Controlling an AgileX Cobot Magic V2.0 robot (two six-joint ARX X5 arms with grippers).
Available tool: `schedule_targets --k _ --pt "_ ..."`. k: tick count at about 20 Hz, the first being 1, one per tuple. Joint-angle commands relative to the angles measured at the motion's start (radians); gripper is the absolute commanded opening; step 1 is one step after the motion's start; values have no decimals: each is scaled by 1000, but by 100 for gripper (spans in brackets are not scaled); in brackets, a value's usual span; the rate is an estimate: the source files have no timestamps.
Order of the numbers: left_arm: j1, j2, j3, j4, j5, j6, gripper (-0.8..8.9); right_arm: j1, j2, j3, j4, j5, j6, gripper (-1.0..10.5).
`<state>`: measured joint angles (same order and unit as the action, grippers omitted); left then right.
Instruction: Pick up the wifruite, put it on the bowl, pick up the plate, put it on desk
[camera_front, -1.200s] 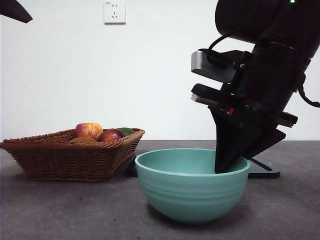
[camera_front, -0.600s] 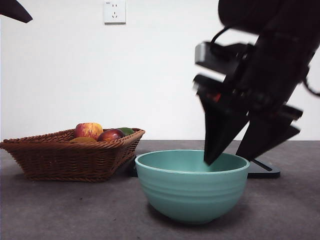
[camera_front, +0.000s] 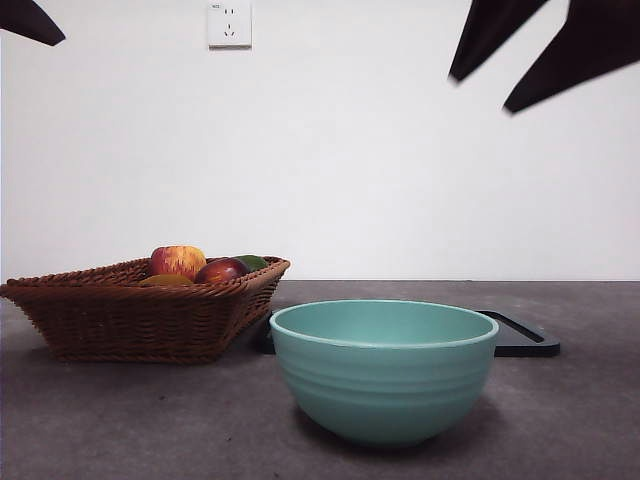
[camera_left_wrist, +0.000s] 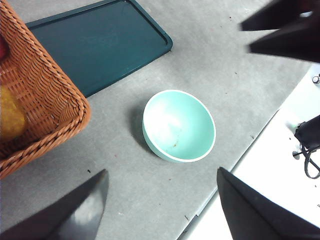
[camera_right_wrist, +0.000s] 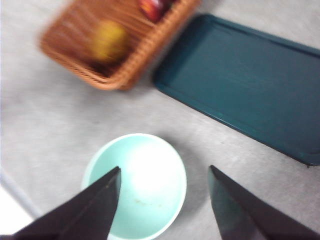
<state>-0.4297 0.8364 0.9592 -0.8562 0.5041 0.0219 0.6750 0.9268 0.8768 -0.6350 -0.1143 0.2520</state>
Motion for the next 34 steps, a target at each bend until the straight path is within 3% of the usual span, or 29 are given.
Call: schedule_targets --k 1,7,18,20,22,23,34 --pt "-5 6 12 10 6 19 343 10 -58 21 -29 -39 11 279" --pt "-5 6 12 8 6 19 343 10 -185 21 -129 -200 11 278" --pt "-5 6 12 6 6 19 333 10 -203 21 -159 -200 10 278" --pt "-5 6 12 6 6 19 220 10 -203 21 -160 -200 10 239" --pt "-5 6 12 5 6 19 52 10 -203 21 -163 -200 9 21" --pt "-5 6 12 5 6 19 3 10 -203 21 -164 -200 7 8" --pt "-5 6 12 12 6 19 7 9 -203 21 -162 -200 2 8"
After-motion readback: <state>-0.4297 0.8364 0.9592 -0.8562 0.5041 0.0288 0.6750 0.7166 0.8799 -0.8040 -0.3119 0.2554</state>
